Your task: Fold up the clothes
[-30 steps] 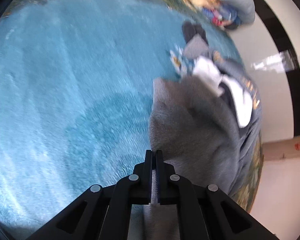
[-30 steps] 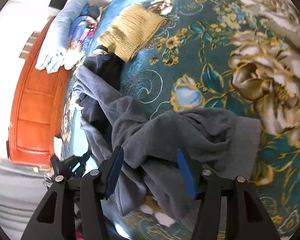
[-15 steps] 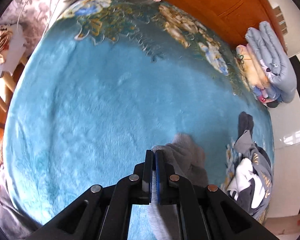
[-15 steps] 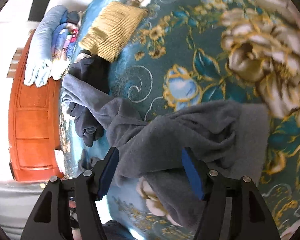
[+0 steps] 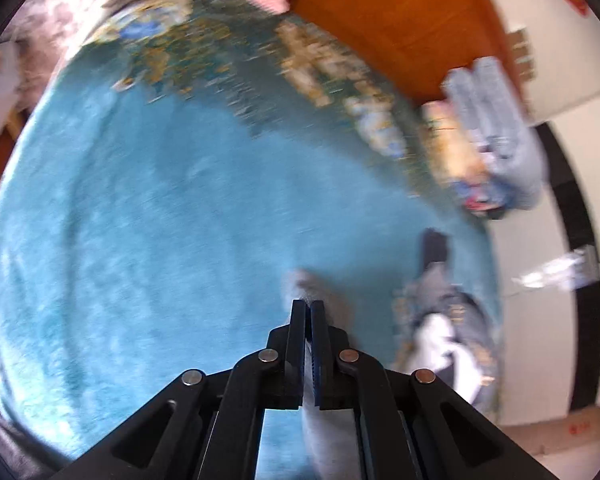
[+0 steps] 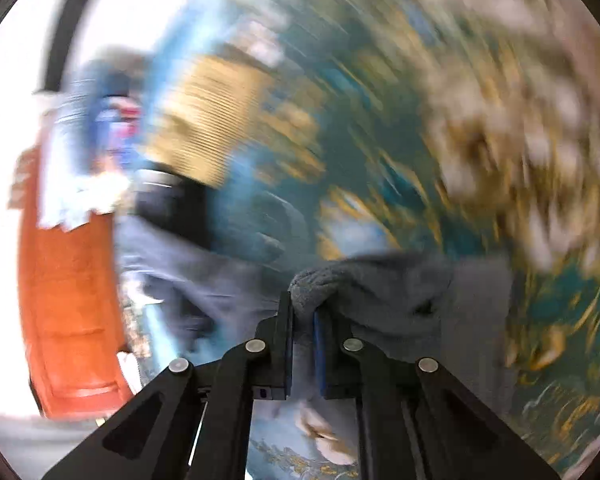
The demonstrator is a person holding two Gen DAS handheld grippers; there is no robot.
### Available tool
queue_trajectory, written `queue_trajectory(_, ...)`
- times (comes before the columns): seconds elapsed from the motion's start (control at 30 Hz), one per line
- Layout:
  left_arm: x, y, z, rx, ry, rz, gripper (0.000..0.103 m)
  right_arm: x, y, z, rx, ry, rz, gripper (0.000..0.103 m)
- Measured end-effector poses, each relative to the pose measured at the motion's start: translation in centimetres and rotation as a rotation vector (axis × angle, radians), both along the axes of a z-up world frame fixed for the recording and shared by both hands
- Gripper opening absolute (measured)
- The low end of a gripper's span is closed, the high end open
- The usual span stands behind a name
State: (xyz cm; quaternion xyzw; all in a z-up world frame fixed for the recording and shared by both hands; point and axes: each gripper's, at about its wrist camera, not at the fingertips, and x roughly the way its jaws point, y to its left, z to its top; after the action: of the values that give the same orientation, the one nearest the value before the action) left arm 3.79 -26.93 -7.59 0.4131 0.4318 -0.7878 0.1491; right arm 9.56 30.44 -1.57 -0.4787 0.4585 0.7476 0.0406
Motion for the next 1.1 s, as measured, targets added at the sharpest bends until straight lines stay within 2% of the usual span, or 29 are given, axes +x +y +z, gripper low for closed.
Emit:
queue_trajectory(0.1, 0.3, -0.2, 0.7, 0.012, 0.048, -0.002, 0.002, 2.7, -0.4, 8.4, 0.143, 0.204, 0.094, 0.008)
queue_trajectory(0.2, 0.5, -0.5, 1.4, 0.024, 0.095, -0.005, 0.001, 7.2, -1.8, 13.2, 0.248, 0.297, 0.191, 0.008)
queue_trajectory(0.27, 0.7, -0.6, 1.9, 0.031, 0.127, -0.006, 0.001, 9.5, -2.8, 11.7, 0.255, 0.242, 0.244, 0.009)
queue_trajectory(0.33, 1.1, -1.1, 1.5, 0.04, 0.108, 0.002, 0.001, 11.6, -3.8, 7.3, 0.216, 0.096, 0.308, 0.009)
queue_trajectory(0.4, 1.2, -1.3, 0.7, 0.04, 0.06, -0.001, 0.001, 13.7, -3.8, 0.9, 0.103, -0.097, 0.305, 0.009)
queue_trajectory(0.47, 1.3, -1.4, 0.0, 0.038, 0.014, -0.004, 0.001, 15.8, -3.4, -4.8, -0.026, -0.255, 0.255, 0.009)
queue_trajectory(0.53, 1.3, -1.4, -0.5, 0.034, -0.019, -0.008, 0.001, 17.0, -2.7, -7.8, -0.105, -0.32, 0.209, 0.008)
queue_trajectory(0.83, 0.1, -1.3, -2.3, 0.054, -0.103, -0.031, 0.003, 15.9, -1.6, -7.3, -0.075, -0.29, 0.246, 0.012)
queue_trajectory(0.93, -1.3, -1.0, -3.3, 0.05, -0.143, -0.067, 0.01, 15.9, -1.2, -6.7, -0.08, -0.281, 0.245, 0.025)
queue_trajectory(1.0, -2.2, -0.7, -4.0, 0.033, -0.169, -0.087, 0.029, 16.1, -0.6, -6.4, -0.078, -0.271, 0.224, 0.049)
queue_trajectory(1.07, -3.0, -0.5, -4.5, -0.006, -0.194, -0.098, 0.041, 16.3, 0.1, -6.1, -0.077, -0.261, 0.202, 0.059)
queue_trajectory(1.1, -3.4, -0.4, -4.6, -0.027, -0.204, -0.102, 0.044, 16.4, 0.4, -5.9, -0.076, -0.256, 0.192, 0.059)
